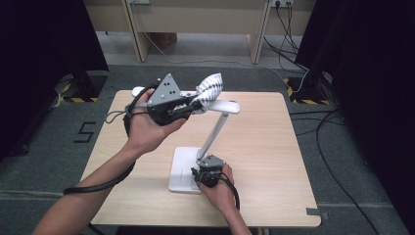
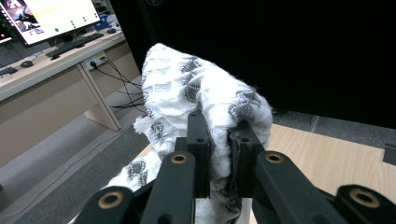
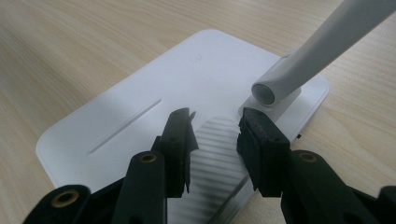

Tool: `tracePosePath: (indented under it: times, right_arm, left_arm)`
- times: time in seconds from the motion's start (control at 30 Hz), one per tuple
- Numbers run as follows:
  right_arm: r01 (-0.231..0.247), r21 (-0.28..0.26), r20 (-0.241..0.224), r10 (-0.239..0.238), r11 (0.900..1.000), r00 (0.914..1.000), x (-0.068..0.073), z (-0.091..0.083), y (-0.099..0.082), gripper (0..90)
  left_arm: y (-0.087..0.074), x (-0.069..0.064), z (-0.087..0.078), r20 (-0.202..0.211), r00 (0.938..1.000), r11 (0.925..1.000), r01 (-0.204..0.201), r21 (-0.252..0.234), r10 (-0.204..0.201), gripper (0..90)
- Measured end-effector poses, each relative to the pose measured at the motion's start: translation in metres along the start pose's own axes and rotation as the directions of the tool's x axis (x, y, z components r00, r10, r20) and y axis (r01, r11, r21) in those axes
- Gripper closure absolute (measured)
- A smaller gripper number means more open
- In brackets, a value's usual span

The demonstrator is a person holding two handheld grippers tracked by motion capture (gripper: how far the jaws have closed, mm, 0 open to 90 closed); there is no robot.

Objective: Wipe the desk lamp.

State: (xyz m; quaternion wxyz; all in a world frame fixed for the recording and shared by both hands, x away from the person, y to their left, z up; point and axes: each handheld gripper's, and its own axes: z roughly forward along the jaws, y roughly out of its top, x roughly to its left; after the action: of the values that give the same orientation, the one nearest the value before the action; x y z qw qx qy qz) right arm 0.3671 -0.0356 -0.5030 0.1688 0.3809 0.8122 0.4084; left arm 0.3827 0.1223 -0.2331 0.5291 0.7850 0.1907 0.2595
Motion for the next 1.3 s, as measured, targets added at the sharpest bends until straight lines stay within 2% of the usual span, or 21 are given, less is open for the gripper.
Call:
tracePosePath:
  times: [1.3]
  right_arm:
    - [0.007,-0.003,0.0,-0.007,1.0,1.0,-0.001,0.0,0.0,63.5]
  left_arm:
    - [0.013,-0.022,0.036,0.058,0.9982,0.9999,-0.014,0.009,0.013,80.9]
